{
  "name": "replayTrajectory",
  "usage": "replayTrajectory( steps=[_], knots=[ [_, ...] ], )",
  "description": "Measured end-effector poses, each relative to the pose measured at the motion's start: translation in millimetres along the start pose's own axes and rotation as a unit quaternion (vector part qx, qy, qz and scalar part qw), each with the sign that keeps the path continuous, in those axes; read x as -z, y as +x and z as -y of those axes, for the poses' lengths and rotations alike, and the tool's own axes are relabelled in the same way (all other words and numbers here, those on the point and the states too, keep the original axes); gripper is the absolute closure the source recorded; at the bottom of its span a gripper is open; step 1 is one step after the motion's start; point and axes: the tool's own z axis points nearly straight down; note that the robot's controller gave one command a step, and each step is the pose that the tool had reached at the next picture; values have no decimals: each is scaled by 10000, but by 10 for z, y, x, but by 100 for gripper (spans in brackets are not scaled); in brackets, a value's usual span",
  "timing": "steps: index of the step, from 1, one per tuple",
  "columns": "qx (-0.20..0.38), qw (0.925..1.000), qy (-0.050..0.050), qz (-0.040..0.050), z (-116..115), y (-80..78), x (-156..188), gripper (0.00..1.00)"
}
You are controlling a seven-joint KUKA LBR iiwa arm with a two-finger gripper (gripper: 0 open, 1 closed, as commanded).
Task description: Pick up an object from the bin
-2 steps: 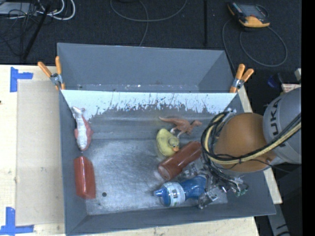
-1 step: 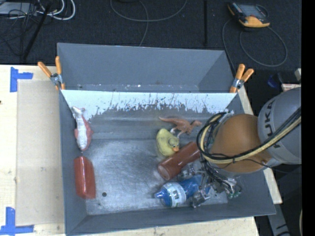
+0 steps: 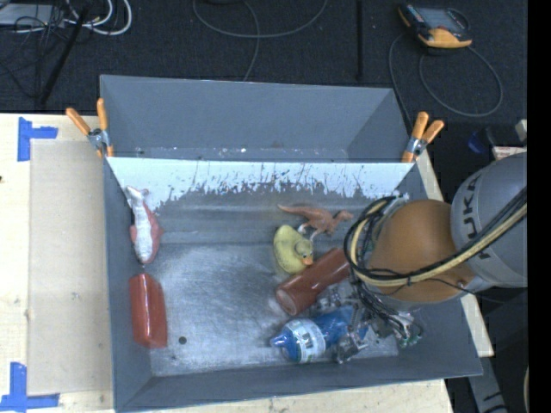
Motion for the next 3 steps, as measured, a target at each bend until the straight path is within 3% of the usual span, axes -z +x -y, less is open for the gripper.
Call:
replayTrajectory(
  steps=[1,3],
  knots=[
    [2,10000,0,-8,-2,-2,15,100],
    [2,9999,-18,-131,-7,53,285,100]
  ],
)
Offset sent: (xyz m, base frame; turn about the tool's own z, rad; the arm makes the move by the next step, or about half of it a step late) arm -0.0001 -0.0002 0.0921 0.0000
